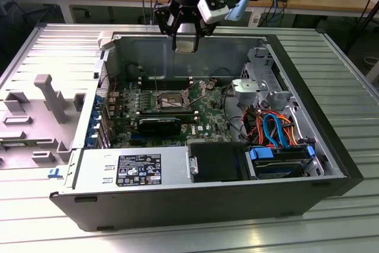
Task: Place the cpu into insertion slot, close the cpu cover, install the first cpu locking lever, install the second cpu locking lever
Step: 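Place the cpu into insertion slot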
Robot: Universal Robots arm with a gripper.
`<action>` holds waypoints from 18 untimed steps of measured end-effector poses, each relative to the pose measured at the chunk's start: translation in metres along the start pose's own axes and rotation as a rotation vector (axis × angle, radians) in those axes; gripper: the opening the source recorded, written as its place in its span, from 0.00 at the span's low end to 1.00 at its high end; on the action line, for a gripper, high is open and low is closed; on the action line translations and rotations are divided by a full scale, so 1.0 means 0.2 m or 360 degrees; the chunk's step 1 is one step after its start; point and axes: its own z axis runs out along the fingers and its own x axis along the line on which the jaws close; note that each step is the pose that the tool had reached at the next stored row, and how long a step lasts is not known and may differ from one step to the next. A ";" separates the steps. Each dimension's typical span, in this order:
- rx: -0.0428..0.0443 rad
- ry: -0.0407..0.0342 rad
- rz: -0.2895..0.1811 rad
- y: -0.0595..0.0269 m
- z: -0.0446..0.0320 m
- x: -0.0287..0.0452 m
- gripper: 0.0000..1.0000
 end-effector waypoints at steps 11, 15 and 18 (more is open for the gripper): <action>0.0000 0.0000 0.0000 -0.009 0.021 0.000 0.54; 0.0000 0.0000 0.0000 -0.010 0.024 0.000 0.54; 0.0000 0.0000 0.0000 -0.014 0.034 -0.001 0.54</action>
